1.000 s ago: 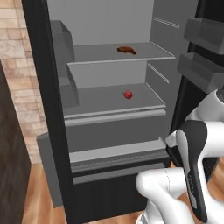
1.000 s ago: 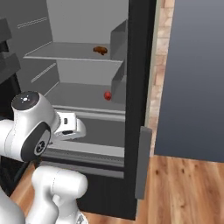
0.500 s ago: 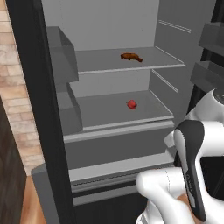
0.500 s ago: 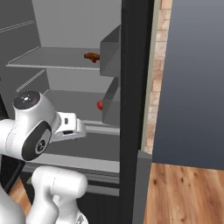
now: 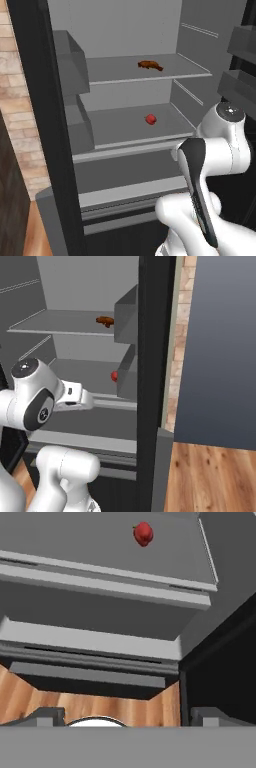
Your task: Place one bell pepper and one chicken drumstick in each tupperware on the nearby counter, to pack two identical lunches.
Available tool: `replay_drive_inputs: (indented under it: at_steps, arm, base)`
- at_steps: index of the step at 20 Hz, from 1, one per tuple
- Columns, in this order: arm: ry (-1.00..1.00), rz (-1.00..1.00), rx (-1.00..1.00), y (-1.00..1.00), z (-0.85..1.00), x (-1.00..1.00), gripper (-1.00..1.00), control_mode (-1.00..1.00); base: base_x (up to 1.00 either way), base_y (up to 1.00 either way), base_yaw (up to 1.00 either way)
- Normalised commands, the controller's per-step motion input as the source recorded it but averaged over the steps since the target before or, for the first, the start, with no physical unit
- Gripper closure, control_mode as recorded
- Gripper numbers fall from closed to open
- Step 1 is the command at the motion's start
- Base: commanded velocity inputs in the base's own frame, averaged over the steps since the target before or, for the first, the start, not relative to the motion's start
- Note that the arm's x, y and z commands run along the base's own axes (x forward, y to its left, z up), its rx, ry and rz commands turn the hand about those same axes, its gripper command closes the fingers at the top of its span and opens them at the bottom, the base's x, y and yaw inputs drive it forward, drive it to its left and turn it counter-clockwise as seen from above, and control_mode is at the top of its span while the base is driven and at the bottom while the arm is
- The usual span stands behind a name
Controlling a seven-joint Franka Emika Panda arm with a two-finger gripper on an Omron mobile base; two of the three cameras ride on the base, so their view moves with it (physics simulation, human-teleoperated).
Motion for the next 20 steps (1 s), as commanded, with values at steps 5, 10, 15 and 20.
replay_drive_inputs:
  at_steps: [5, 10, 15, 20]
  arm:
    - [-0.2, -0.1, 0.13, 0.05, 0.0, 0.6, -1.0, -1.0]
    - [-0.23, -0.06, 0.1, 0.0, 0.0, 0.71, -1.0, -1.0]
    - [-0.11, -0.04, 0.01, 0.0, 0.0, 0.72, -1.0, -1.0]
    - [0.06, -0.02, 0.0, -0.04, 0.0, 0.67, -1.0, -1.0]
  base:
    - [0.0, 0.0, 0.0]
    - [0.0, 0.0, 0.0]
    - [0.0, 0.0, 0.0]
    - [0.0, 0.0, 0.0]
